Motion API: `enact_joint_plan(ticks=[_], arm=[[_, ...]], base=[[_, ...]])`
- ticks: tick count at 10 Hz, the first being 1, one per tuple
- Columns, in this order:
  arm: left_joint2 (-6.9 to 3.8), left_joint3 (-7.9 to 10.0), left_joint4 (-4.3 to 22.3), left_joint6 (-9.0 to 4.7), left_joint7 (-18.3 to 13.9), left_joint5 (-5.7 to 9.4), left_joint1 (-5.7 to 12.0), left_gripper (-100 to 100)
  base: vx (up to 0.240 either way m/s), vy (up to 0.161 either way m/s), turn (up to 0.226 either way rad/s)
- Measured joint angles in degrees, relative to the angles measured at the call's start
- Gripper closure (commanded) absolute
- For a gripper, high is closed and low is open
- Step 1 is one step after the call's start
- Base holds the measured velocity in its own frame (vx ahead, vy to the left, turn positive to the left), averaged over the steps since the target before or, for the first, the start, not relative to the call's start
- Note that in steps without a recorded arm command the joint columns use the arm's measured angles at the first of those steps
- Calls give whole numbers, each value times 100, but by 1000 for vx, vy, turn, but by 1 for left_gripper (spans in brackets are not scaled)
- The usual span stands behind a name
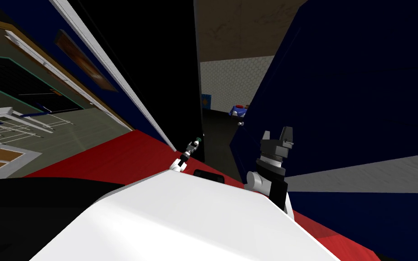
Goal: Push the door open
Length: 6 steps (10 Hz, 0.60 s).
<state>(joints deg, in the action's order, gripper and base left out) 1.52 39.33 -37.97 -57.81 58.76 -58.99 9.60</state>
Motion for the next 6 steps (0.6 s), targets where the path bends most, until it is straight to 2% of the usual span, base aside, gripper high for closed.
enact_joint_plan(ticks=[1,6], arm=[[9,-3,-9,6,-9,-2,0,100],[0,0,0,0,0,0,-1,100]], base=[[-3,-6,-12],[-9,2,4]])
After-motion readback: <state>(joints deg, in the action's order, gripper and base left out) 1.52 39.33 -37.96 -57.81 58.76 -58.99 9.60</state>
